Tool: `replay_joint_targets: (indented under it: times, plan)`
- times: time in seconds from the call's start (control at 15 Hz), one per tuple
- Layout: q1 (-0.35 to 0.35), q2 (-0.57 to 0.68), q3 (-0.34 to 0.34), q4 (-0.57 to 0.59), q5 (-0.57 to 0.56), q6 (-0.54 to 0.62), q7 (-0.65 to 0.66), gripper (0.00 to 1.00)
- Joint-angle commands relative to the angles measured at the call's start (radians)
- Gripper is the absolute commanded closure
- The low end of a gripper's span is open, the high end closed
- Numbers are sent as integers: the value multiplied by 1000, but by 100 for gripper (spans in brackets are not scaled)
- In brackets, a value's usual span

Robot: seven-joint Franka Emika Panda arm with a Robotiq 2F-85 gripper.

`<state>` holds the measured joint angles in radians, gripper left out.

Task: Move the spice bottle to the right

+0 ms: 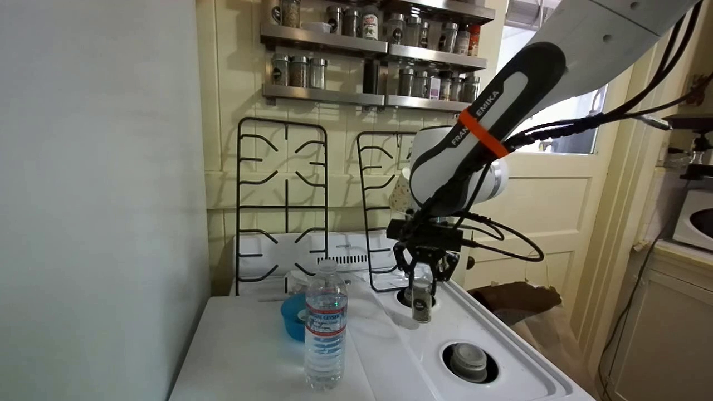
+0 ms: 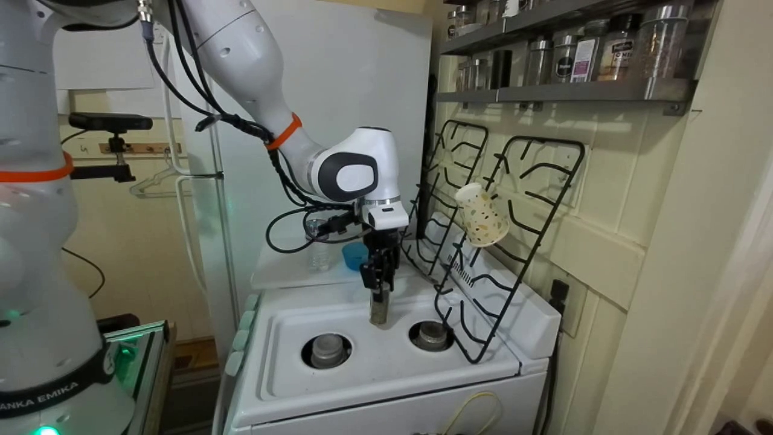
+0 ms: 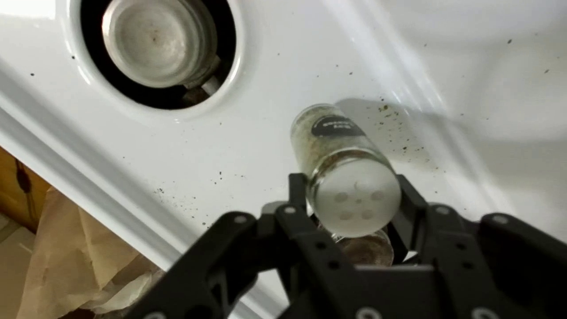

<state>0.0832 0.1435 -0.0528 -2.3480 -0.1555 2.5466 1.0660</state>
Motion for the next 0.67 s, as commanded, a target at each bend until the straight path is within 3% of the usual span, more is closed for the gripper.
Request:
replay_joint_targets:
  times: [0.0,0.47,0.53,0.6]
  plan:
    - [-1,11,-8,-21,-13,48,59,76]
    - [2,36,-19,-24,-9,67,98,76]
    - [1,37,-19,-24,-4,68,97,71]
    - [1,37,-21,-24,-3,67,100,26]
